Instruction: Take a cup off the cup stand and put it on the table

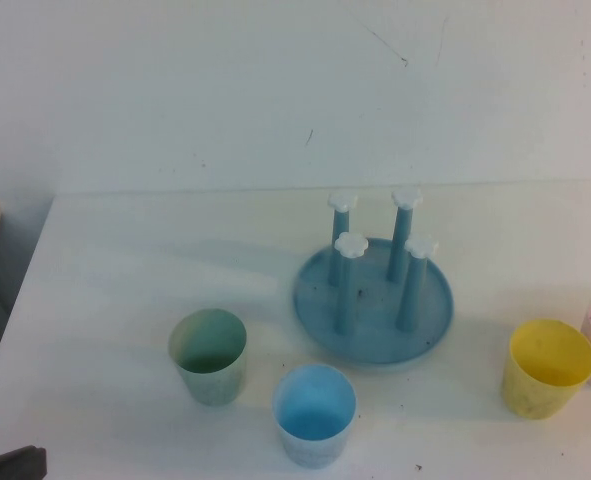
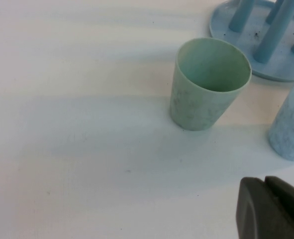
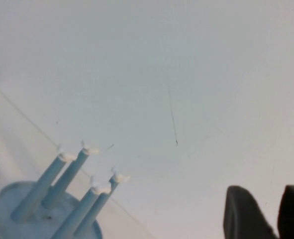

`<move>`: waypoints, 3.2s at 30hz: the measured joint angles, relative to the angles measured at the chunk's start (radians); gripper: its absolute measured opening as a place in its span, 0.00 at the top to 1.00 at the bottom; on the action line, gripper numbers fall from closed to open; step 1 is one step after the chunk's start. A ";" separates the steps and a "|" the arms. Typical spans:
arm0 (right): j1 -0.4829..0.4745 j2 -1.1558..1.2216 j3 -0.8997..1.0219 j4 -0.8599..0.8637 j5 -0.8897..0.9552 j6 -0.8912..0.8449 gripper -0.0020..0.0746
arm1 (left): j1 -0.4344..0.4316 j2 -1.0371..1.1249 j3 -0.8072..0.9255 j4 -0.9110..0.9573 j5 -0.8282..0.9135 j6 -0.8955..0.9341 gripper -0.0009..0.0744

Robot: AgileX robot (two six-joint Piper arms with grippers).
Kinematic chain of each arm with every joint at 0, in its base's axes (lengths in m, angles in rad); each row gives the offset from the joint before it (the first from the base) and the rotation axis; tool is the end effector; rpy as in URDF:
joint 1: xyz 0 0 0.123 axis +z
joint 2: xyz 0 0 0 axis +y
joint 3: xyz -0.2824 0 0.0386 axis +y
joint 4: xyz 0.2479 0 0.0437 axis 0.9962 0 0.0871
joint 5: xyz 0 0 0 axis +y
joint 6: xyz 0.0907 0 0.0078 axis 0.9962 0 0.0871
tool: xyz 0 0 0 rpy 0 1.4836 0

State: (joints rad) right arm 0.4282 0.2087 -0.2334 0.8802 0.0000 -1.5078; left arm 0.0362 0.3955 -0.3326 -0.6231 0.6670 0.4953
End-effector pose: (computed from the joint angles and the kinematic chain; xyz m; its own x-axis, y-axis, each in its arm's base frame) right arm 0.0627 0.0287 0.2792 0.3260 -0.4967 -0.8044 -0.2765 0.7636 -0.5835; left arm 0.0781 -0.0301 0.2514 -0.5228 -0.0364 -0.8517 0.2651 0.9426 -0.2030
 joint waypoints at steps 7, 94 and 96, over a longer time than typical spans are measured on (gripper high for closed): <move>-0.028 -0.048 0.181 -0.102 -0.072 0.336 0.76 | 0.000 0.000 0.000 0.000 0.000 0.000 0.99; -0.421 -0.221 0.258 -0.967 0.375 1.517 0.77 | 0.011 -0.403 0.360 0.577 -0.362 -0.583 0.99; -0.421 -0.221 0.258 -0.968 0.375 1.517 0.77 | 0.011 -0.405 0.360 0.583 -0.354 -0.584 0.99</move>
State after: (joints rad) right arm 0.0068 -0.0127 0.0245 -0.0881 0.3752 0.0092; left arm 0.0469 -0.0091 0.0271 -0.0402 0.3133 -0.0883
